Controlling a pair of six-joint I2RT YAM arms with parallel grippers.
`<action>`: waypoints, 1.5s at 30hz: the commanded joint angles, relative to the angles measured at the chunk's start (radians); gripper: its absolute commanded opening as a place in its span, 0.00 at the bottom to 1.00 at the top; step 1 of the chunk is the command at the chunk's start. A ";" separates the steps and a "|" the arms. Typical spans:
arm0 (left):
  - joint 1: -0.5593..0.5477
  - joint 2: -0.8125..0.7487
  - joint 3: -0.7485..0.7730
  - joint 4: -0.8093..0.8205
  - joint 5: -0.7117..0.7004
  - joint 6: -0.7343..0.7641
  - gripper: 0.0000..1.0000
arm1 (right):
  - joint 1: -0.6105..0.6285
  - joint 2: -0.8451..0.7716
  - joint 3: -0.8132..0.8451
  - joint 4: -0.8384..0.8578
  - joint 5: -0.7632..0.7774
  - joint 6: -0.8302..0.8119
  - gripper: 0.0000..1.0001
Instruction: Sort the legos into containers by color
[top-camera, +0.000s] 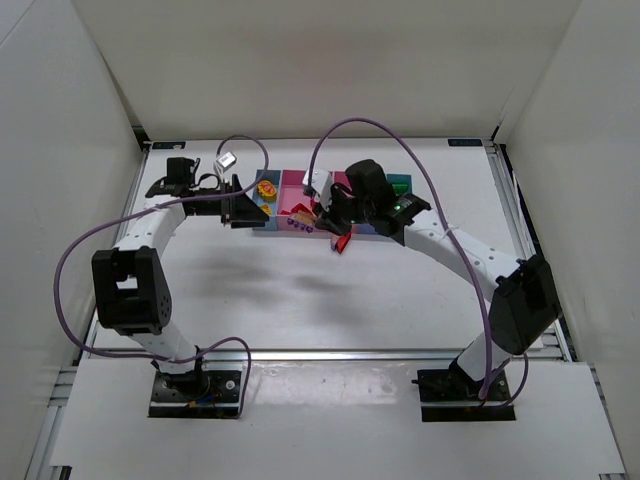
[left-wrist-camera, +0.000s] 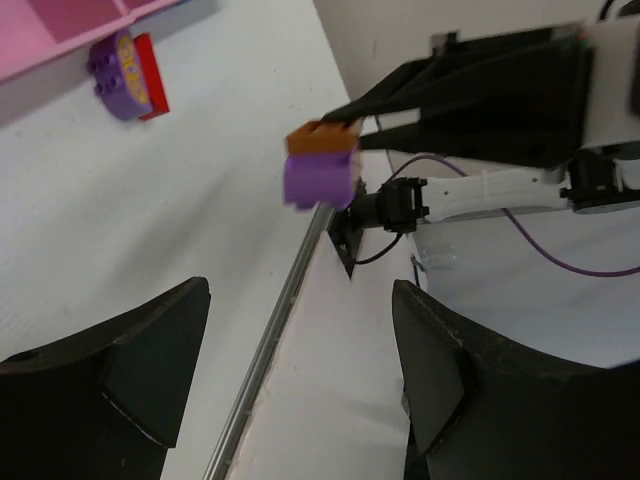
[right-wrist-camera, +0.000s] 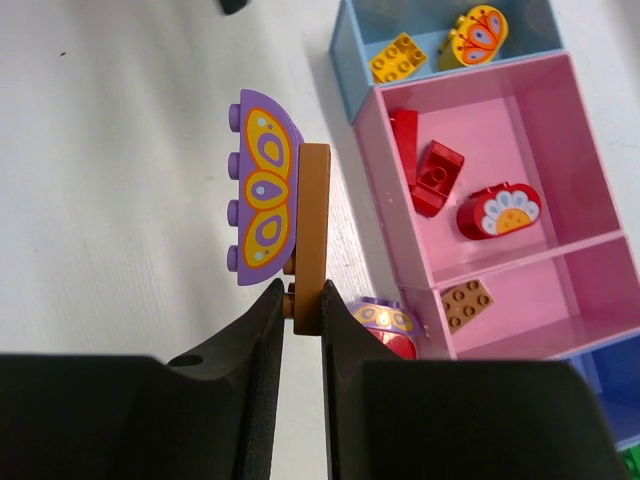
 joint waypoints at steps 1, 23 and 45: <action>0.007 -0.005 0.077 0.047 0.124 -0.061 0.84 | 0.037 -0.037 -0.014 0.037 0.037 -0.033 0.01; -0.027 0.017 0.088 0.047 0.119 -0.037 0.84 | 0.079 0.010 0.066 0.075 0.074 -0.045 0.00; -0.027 0.083 0.130 0.047 0.173 -0.029 0.72 | 0.131 0.119 0.190 0.094 0.060 -0.059 0.00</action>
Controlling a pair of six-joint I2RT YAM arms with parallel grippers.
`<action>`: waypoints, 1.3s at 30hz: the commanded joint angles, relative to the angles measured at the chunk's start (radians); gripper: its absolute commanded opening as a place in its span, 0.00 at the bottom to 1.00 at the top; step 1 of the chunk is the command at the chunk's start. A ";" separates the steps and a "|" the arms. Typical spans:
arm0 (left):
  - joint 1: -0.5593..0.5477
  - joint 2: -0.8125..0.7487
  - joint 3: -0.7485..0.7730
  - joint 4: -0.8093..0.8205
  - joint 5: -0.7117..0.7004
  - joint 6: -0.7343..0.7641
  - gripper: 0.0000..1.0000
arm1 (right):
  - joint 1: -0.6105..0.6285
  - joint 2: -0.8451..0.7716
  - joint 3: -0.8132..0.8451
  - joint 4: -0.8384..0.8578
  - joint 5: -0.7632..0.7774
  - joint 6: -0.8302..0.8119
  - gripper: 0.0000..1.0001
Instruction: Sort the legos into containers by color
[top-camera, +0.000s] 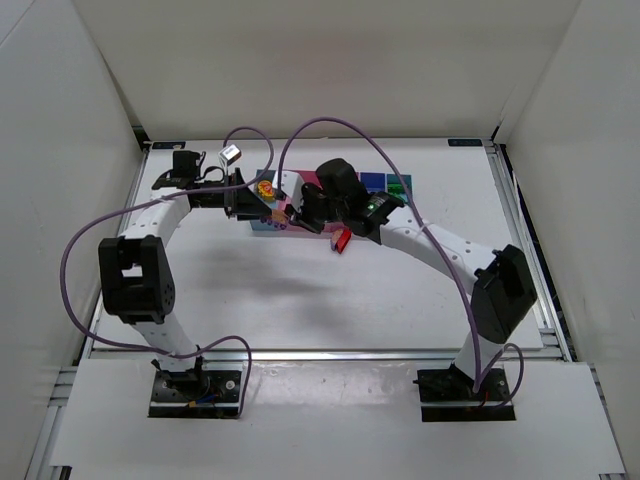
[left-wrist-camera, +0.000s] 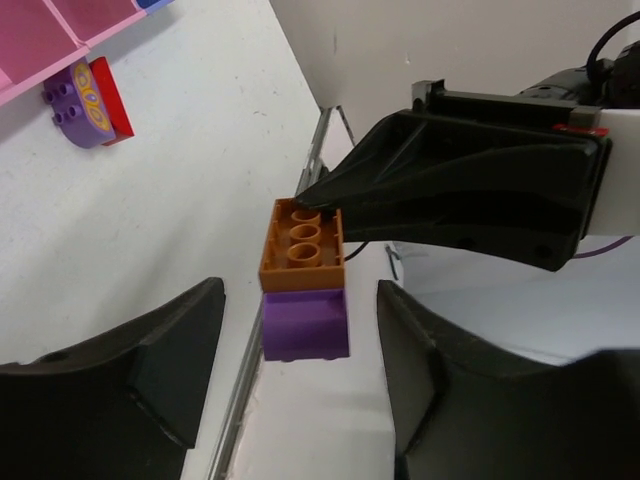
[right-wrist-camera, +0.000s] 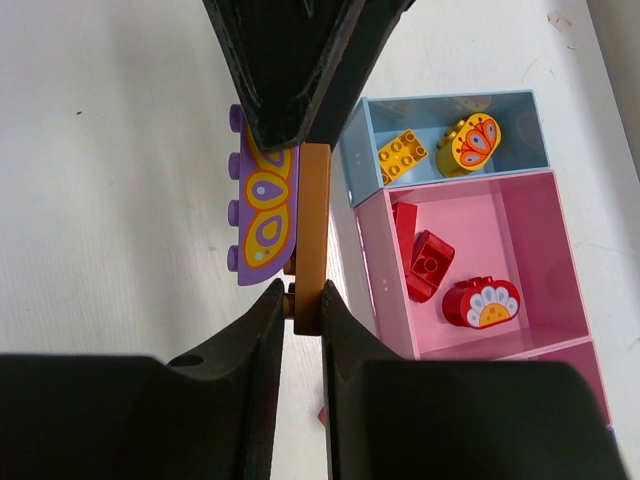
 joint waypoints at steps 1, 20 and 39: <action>-0.001 0.002 0.036 0.005 0.067 0.019 0.66 | 0.004 0.021 0.069 0.059 -0.004 -0.010 0.00; -0.001 -0.013 -0.021 0.004 0.090 0.027 0.30 | -0.026 0.064 0.078 0.130 0.141 0.027 0.00; -0.078 -0.071 -0.066 -0.053 0.007 0.096 0.27 | -0.197 0.059 0.097 0.159 0.350 0.205 0.00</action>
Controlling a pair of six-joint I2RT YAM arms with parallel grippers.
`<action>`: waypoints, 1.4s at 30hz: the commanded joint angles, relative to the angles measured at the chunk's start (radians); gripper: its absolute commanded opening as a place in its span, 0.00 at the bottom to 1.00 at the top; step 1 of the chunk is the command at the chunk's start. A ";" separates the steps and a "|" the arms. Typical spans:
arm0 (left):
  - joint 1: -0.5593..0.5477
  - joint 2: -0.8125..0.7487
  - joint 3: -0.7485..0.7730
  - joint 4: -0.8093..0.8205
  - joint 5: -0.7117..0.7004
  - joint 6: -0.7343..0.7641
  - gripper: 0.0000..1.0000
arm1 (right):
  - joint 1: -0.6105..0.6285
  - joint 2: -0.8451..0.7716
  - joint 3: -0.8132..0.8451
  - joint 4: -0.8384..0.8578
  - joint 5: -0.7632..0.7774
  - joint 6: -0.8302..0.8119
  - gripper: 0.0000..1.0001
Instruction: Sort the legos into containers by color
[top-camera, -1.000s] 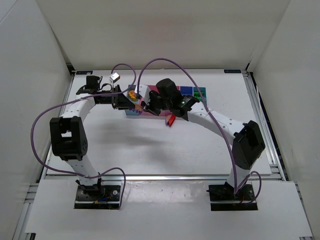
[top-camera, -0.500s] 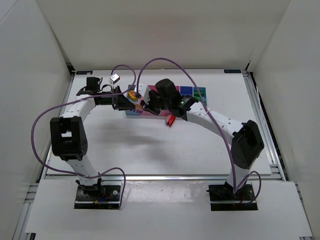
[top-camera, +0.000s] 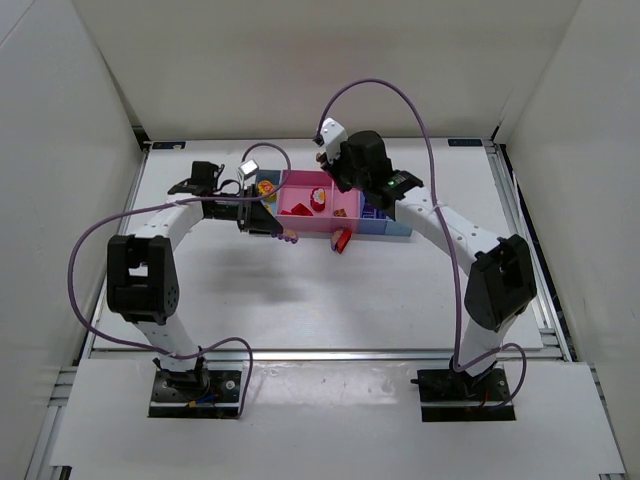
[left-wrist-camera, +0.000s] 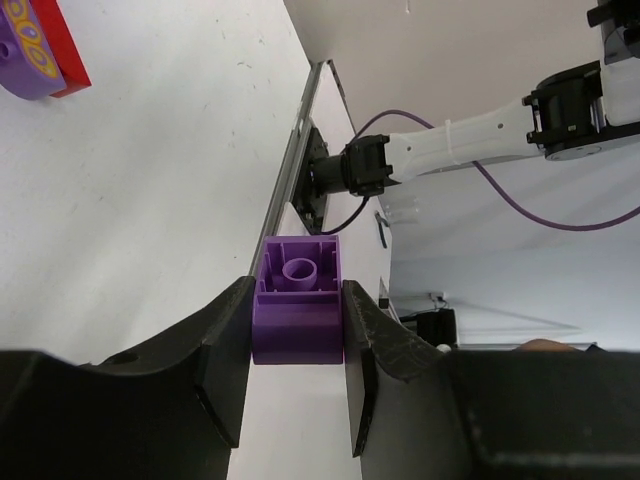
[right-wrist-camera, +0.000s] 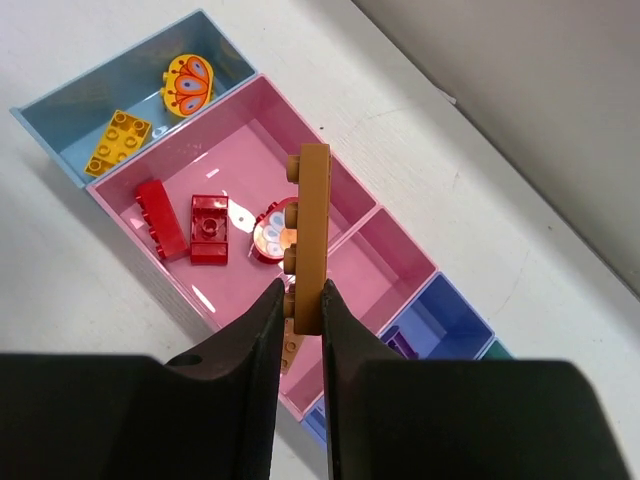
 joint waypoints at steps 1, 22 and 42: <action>0.002 -0.081 0.006 -0.009 0.005 0.034 0.27 | -0.015 -0.007 0.024 0.033 0.038 0.030 0.00; 0.010 -0.265 -0.004 0.209 -0.403 -0.115 0.23 | -0.166 0.104 0.056 -0.226 -0.173 0.508 0.00; 0.024 -0.258 0.035 0.213 -0.423 -0.115 0.23 | -0.154 0.279 0.180 -0.275 -0.067 0.637 0.71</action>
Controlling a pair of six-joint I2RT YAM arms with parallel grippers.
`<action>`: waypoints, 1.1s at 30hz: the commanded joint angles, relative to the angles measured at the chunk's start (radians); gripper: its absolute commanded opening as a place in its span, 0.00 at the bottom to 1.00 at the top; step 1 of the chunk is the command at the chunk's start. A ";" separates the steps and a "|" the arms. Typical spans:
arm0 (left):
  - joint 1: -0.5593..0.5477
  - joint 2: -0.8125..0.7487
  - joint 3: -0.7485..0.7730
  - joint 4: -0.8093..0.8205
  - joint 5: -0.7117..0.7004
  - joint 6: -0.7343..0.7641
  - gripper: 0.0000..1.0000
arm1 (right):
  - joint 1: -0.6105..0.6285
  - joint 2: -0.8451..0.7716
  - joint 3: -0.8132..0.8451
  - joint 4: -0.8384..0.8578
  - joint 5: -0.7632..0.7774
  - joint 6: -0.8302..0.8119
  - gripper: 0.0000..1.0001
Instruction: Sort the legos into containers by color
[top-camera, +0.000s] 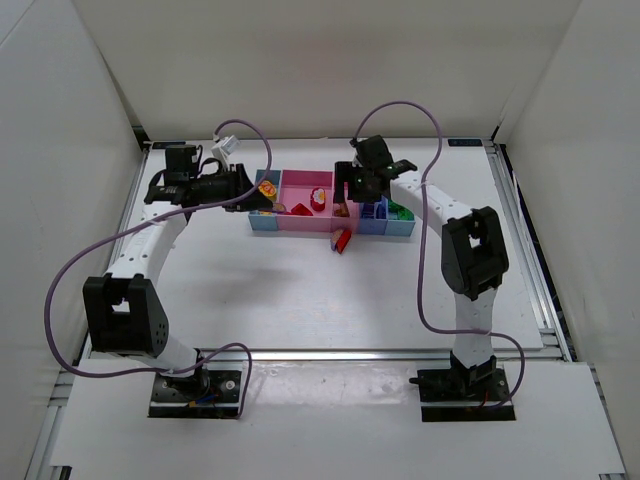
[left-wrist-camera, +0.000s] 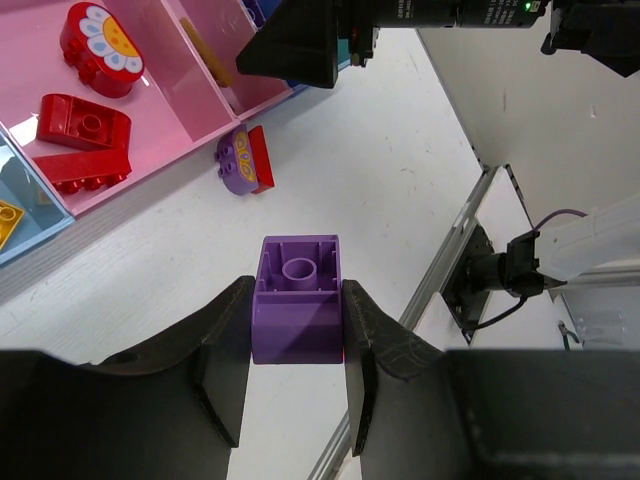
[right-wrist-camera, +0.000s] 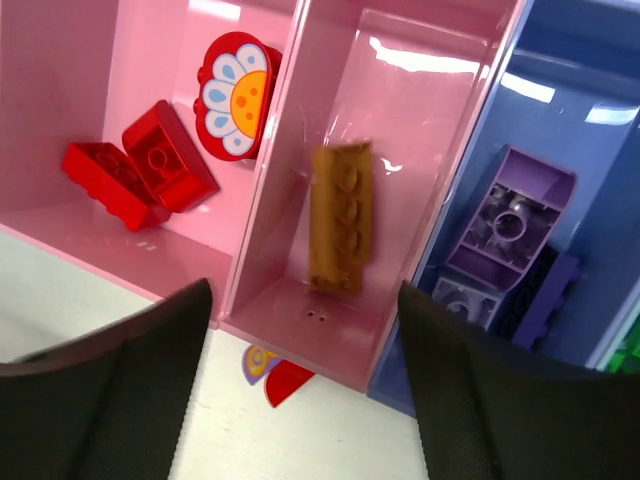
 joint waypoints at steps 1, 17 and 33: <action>0.001 -0.011 0.040 0.025 0.006 -0.012 0.23 | -0.002 0.005 0.049 0.019 0.000 -0.020 0.81; -0.281 0.427 0.471 0.121 -0.071 -0.070 0.24 | -0.175 -0.526 -0.232 0.001 0.213 -0.298 0.91; -0.515 0.854 1.015 -0.014 -0.482 0.102 0.27 | -0.494 -0.753 -0.396 -0.244 -0.080 -0.424 0.99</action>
